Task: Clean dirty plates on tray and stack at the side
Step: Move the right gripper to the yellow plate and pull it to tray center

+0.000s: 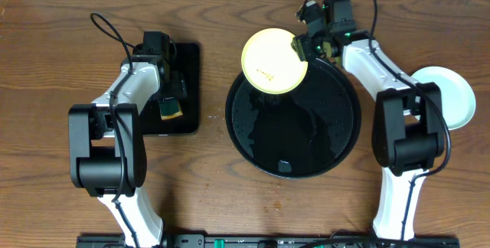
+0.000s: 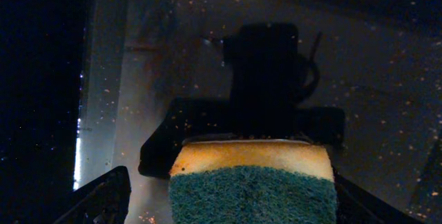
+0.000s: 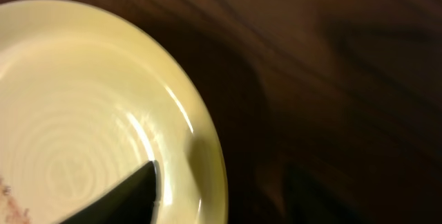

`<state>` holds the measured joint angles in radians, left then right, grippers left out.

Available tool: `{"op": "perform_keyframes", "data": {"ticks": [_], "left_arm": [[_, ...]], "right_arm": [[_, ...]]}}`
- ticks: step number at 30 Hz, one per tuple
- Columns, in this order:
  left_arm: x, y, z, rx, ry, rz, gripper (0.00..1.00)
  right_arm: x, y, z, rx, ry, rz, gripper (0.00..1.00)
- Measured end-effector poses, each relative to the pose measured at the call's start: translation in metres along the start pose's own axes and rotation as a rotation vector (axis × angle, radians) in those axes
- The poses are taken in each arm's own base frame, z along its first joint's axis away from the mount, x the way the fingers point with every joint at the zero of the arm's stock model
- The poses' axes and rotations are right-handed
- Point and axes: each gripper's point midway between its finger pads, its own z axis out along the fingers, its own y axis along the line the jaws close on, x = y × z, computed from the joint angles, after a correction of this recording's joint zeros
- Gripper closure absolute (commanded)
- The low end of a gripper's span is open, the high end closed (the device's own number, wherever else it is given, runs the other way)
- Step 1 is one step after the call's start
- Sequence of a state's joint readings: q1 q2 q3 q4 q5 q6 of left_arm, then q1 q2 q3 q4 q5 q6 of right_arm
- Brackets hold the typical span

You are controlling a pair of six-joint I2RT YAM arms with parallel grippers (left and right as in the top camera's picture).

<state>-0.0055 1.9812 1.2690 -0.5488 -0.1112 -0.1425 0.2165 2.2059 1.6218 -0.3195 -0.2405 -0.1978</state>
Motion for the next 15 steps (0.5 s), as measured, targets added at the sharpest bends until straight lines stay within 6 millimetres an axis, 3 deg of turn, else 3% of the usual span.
{"op": "perform_keyframes", "data": {"ticks": [2,6,15], "left_arm": [[0.0,0.0,0.0,0.0,0.0,0.0,0.15],[0.0,0.0,0.0,0.0,0.0,0.0,0.15],[0.0,0.0,0.0,0.0,0.0,0.0,0.15]], "right_arm": [[0.001,0.0,0.004,0.003,-0.002,-0.005,0.88],[0.001,0.001,0.005,0.003,-0.001,-0.007,0.98],[0.027,0.005,-0.004,-0.007,0.117,0.088,0.99]]}}
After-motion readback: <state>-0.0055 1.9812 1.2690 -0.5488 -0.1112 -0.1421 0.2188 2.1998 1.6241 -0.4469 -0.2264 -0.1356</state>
